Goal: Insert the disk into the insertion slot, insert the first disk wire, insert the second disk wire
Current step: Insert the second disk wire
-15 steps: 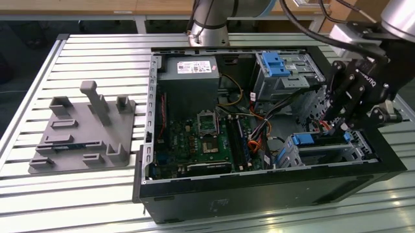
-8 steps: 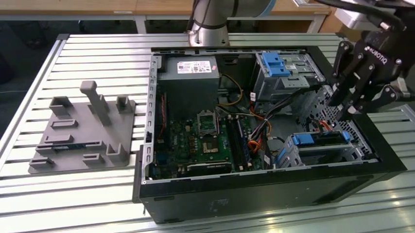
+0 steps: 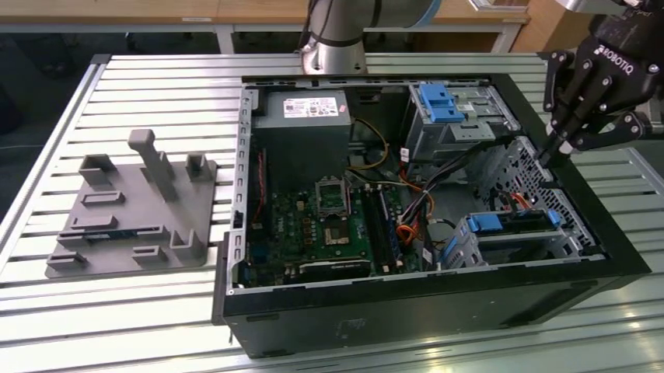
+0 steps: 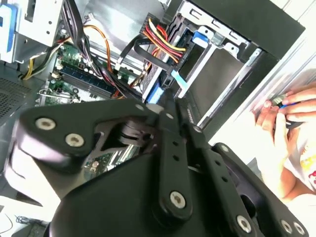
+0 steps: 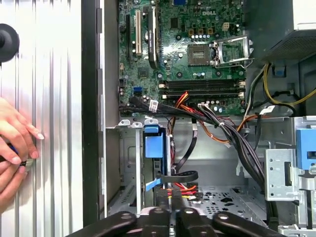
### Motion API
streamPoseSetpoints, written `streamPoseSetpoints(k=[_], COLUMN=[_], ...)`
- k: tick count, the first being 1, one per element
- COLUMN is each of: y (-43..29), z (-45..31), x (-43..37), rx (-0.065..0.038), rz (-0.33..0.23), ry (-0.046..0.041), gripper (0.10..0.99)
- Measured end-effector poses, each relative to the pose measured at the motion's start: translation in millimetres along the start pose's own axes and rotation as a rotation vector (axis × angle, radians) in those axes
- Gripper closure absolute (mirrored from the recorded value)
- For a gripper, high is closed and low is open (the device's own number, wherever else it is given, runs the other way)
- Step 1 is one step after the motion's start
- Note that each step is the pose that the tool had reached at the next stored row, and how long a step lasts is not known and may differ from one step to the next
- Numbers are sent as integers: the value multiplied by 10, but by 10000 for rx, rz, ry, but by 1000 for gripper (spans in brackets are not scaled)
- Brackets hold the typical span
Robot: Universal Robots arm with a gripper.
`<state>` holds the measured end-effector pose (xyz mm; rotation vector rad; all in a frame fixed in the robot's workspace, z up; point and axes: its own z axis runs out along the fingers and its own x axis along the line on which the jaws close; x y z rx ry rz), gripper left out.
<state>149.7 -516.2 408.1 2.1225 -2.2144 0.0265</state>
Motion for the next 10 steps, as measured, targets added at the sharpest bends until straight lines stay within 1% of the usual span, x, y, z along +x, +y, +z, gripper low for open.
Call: streamPoseSetpoints(k=[1, 2, 3, 10], y=[0, 1, 1, 1], z=[0, 1, 0, -1], x=[0, 0, 0, -3], rx=[1, 1, 2, 1], rz=[1, 2, 2, 2], ry=[0, -1, 0, 1], gripper=[949, 949, 980, 980])
